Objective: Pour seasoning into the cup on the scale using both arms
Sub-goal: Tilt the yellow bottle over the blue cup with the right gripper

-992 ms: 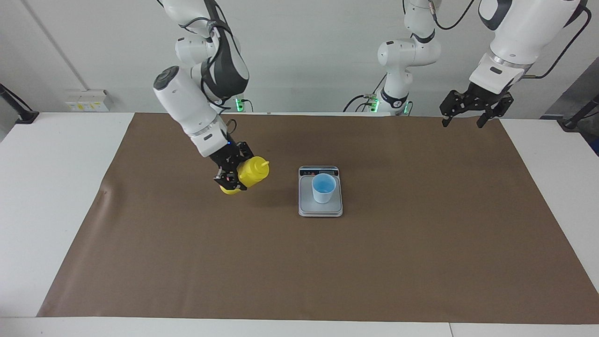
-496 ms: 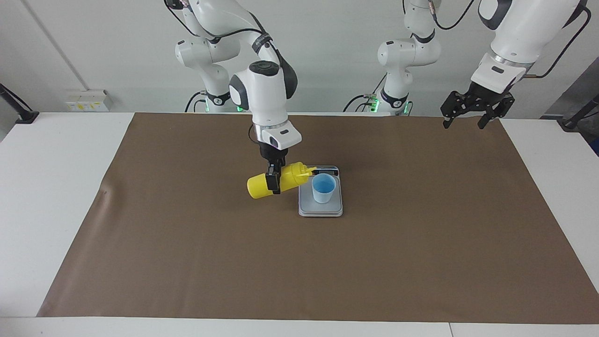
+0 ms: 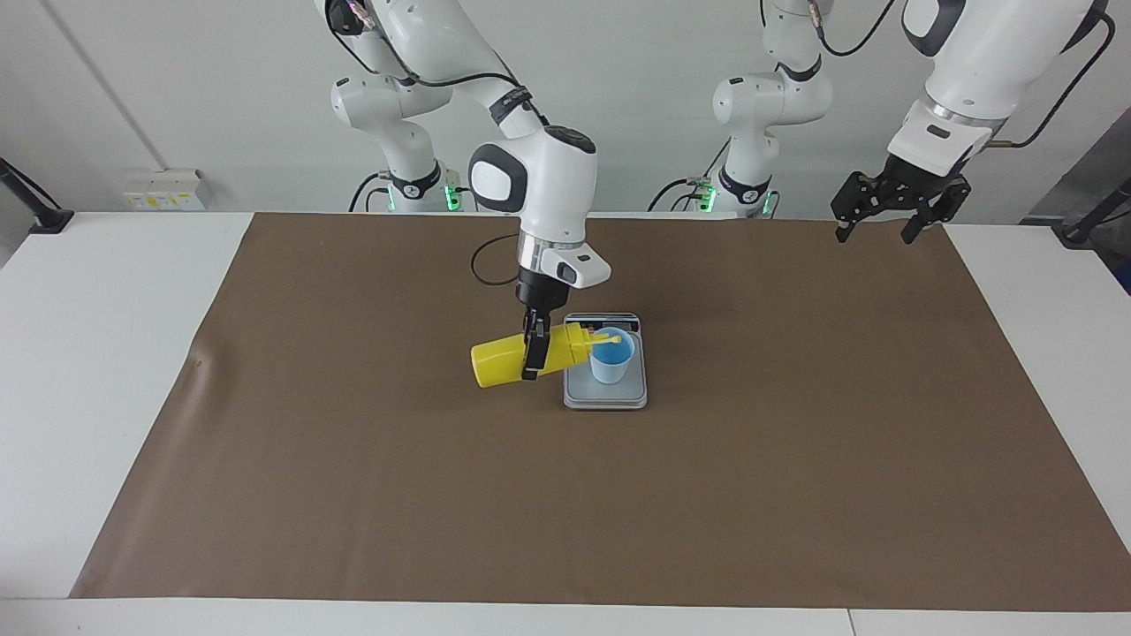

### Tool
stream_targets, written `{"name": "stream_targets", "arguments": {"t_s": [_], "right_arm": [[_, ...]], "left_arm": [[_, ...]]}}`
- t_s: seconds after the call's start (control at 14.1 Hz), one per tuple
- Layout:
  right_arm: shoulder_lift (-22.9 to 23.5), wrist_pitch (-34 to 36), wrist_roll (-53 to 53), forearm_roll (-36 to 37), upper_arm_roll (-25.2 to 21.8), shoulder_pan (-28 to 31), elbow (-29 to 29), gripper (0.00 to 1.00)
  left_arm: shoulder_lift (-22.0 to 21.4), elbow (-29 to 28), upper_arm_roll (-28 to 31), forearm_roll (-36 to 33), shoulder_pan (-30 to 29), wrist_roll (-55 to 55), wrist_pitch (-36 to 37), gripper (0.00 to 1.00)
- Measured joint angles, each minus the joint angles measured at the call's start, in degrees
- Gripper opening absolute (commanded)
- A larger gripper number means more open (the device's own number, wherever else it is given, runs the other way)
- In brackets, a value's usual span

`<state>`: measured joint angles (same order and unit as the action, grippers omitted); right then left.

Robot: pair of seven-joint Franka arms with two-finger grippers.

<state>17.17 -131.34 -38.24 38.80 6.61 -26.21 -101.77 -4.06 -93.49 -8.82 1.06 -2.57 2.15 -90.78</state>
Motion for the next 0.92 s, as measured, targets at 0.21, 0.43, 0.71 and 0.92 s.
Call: {"name": "stream_targets", "arguments": {"t_s": [0.21,0.43,0.71,0.92], "right_arm": [[1.3,1.5,3.2,8.2,0.0,-2.2,0.2,0.0],[1.8,3.3,3.8,14.3,0.0,-2.9,0.3,0.0],[2.5,5.2,4.0,21.0,0.0,-3.4,0.0,0.0],[2.6,5.9,4.0,23.6,0.0,-4.1,-0.1,0.0]], "left_arm": [[0.0,-0.1,-0.1,-1.7,0.0,-0.1,0.0,1.0],[0.0,-0.1,-0.1,-1.8,0.0,-0.1,0.0,1.0],[0.0,-0.7,-0.1,-1.8,0.0,-0.1,0.0,1.0],[0.0,-0.8,-0.1,-1.8,0.0,-0.1,0.0,1.0]]}}
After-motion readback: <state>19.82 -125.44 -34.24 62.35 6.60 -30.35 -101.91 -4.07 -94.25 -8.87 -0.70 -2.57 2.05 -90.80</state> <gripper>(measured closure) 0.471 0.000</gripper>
